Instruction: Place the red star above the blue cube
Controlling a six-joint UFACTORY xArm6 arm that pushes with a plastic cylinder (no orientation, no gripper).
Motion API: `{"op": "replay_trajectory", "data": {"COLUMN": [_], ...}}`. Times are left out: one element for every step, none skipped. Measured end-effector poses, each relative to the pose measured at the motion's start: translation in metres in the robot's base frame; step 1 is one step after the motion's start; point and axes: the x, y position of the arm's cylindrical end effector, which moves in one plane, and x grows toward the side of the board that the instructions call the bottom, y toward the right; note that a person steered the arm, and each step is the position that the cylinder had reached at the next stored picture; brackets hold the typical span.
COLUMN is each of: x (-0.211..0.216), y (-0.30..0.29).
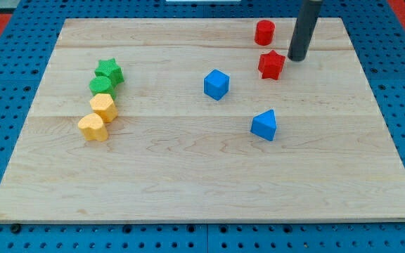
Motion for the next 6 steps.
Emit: {"op": "replay_trajectory", "data": {"x": [0.009,0.022,0.005,0.069,0.056,0.040], "y": [-0.051,-0.045,0.001,-0.038,-0.071,-0.111]}}
